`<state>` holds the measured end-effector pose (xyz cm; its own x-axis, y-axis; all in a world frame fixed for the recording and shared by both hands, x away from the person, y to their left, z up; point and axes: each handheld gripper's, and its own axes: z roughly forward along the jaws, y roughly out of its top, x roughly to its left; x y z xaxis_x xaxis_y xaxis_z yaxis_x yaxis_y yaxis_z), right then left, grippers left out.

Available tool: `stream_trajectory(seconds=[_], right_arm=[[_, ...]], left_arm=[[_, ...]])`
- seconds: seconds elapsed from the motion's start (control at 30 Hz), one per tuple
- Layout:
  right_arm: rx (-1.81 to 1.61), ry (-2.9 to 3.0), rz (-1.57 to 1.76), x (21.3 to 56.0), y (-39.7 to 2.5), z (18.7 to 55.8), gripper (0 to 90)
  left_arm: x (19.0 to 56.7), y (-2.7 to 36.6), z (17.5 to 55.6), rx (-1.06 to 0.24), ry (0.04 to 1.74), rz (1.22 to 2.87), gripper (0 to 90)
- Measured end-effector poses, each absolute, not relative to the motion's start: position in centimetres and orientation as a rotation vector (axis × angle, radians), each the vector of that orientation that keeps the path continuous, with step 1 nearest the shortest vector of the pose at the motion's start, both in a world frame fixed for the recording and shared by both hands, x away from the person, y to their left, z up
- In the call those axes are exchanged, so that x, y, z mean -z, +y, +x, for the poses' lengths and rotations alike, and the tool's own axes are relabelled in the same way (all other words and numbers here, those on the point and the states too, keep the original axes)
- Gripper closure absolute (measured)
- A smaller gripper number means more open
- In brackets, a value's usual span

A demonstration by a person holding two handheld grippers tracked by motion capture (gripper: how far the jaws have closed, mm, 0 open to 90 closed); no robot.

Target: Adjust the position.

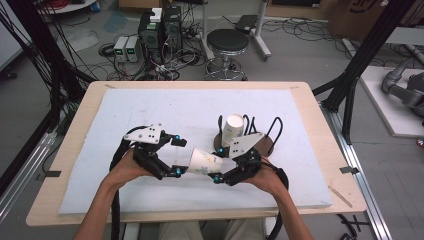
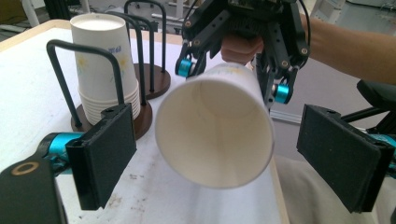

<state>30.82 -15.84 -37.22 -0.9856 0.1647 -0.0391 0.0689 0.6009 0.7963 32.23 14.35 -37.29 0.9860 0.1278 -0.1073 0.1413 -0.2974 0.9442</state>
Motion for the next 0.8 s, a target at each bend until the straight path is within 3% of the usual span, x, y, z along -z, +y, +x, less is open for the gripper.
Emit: stream_trajectory(seconds=[0.8], right_arm=[[-1.699,2.560,0.242,38.9,-17.1,30.1,36.2]], left_arm=[[39.4,14.8,31.3,0.007,0.181,1.727,12.5]])
